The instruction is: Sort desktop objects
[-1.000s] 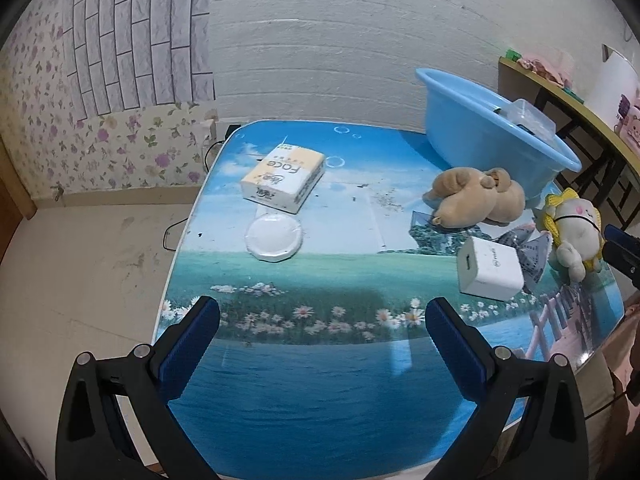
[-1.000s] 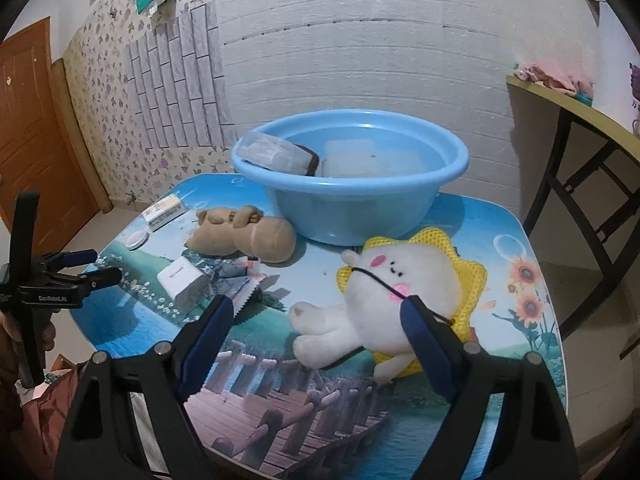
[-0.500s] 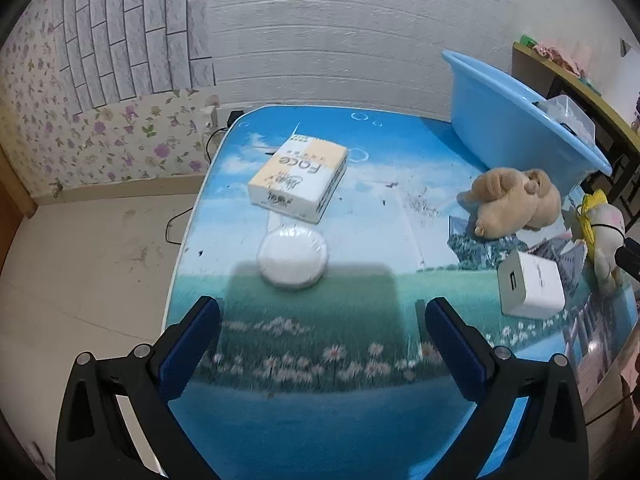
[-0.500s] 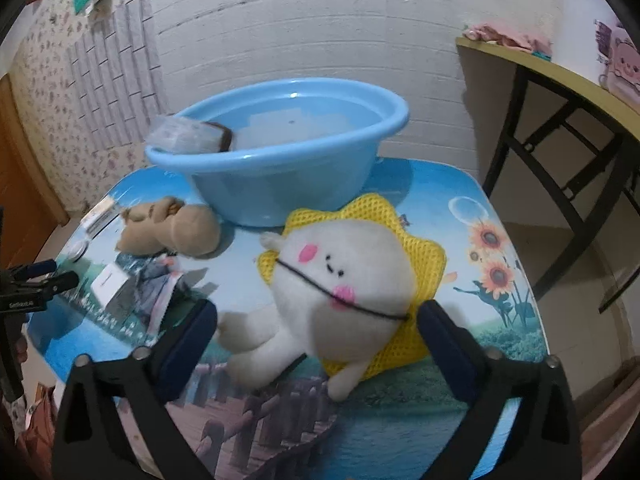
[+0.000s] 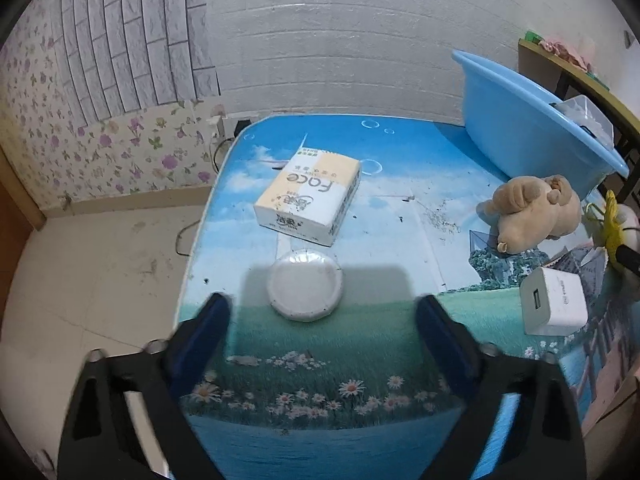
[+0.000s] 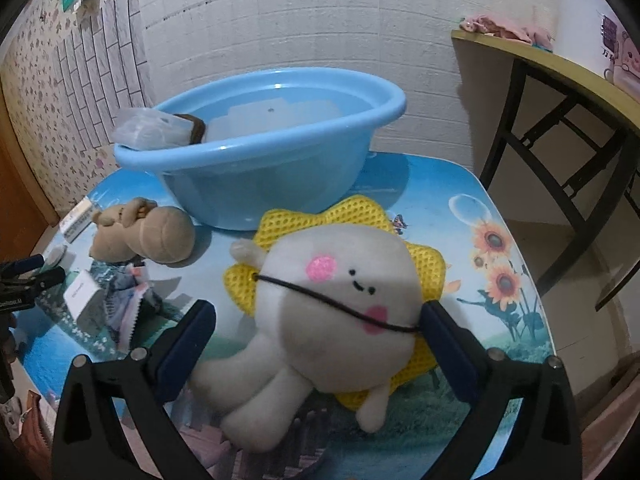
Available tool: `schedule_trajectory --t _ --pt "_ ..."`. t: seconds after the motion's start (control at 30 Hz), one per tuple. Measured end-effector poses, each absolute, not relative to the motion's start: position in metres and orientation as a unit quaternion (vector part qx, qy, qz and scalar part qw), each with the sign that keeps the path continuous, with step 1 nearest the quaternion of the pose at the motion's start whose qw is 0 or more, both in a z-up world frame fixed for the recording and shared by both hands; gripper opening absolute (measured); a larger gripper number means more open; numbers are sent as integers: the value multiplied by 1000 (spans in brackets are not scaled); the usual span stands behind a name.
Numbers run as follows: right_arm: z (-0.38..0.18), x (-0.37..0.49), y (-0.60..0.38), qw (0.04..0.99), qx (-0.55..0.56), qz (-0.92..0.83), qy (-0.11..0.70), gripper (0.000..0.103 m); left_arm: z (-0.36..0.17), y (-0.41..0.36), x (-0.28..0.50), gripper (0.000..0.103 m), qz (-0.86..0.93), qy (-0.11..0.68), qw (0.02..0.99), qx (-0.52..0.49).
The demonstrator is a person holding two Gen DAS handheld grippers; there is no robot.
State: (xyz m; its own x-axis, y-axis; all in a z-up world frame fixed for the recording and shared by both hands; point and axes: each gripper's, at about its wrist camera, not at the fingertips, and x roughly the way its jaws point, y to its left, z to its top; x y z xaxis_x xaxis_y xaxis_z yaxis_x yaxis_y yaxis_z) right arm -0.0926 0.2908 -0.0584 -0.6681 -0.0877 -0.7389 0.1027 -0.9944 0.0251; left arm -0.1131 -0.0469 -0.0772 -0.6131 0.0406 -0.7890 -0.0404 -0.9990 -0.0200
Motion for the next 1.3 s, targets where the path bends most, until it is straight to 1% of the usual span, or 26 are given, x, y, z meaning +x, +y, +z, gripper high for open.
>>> schedule_trajectory --t 0.03,0.07,0.17,0.2,0.33,0.4,0.47,0.53,0.63,0.93,1.3 --pt "-59 -94 290 51 405 -913 12 103 -76 -47 -113 75 898 -1 25 -439" --pt "-60 -95 290 50 406 -912 15 103 -74 -48 -113 61 899 0 24 -437" --pt "-64 -96 288 47 411 -910 32 103 -73 -50 -112 39 901 -4 19 -434" --pt "-65 -97 288 46 412 -909 36 103 -72 -51 -112 36 901 -5 18 -433" --pt "-63 -95 288 50 410 -910 44 103 -72 -52 -109 36 901 -19 29 -432" --pt "-61 -93 289 52 405 -912 41 98 -71 -50 -107 36 901 -19 34 -432" --pt "-57 -90 291 55 396 -916 37 86 -71 -46 -105 36 901 -16 37 -433" --pt "-53 -89 293 62 392 -917 30 78 -70 -42 -101 36 900 -15 42 -433" --pt "-48 -87 297 71 387 -919 12 72 -68 -39 -98 36 901 -13 48 -432" --pt "-34 -76 294 94 369 -924 11 72 -60 -25 -84 36 901 -7 62 -430" --pt "-35 -67 295 104 378 -920 24 72 -62 -11 -70 36 894 8 78 -441"
